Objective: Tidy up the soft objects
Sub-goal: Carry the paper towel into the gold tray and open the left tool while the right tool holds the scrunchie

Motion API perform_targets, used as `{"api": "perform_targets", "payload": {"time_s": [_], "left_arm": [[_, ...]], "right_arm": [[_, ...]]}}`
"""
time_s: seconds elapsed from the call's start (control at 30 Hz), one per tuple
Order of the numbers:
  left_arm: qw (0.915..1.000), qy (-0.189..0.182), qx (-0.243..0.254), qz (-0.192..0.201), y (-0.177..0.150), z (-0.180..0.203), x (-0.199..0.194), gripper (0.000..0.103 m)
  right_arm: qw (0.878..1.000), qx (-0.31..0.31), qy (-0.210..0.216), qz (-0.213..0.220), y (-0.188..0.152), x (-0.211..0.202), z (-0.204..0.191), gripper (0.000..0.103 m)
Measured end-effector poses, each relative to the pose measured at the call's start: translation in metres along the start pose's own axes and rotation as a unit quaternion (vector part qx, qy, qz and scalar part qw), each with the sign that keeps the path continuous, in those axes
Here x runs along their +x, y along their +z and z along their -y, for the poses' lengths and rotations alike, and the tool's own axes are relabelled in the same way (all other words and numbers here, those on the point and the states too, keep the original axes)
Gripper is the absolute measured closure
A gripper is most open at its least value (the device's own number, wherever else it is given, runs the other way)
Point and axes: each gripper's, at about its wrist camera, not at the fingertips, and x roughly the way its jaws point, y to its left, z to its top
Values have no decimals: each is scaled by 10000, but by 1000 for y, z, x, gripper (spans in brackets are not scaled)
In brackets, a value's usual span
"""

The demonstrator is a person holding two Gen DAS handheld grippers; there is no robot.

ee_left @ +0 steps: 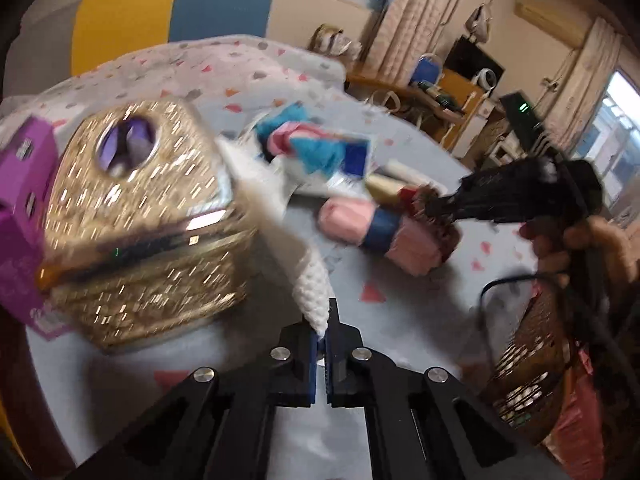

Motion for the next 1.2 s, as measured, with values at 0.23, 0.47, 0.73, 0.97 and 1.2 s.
{"api": "perform_targets", "payload": {"time_s": [0.23, 0.47, 0.73, 0.97, 1.2], "left_arm": [[9952, -597, -55, 771, 64, 6, -52, 101], [9786, -203, -403, 2007, 149, -43, -134, 101], [9577, 1040, -1051, 2471, 138, -156, -205, 101], [9414, 1843, -1860, 2127, 66, -243, -206, 101], [9452, 1900, -2342, 1253, 8, -284, -150, 101]], "right_arm": [[9999, 90, 74, 81, -1, -3, 4, 83], [9998, 53, 127, 107, 1, -3, 3, 83], [9999, -88, 124, 41, 1, -1, -3, 85], [9999, -118, 55, 4, 1, 2, -4, 85], [9997, -192, -103, -130, 2, 6, -8, 86]]}}
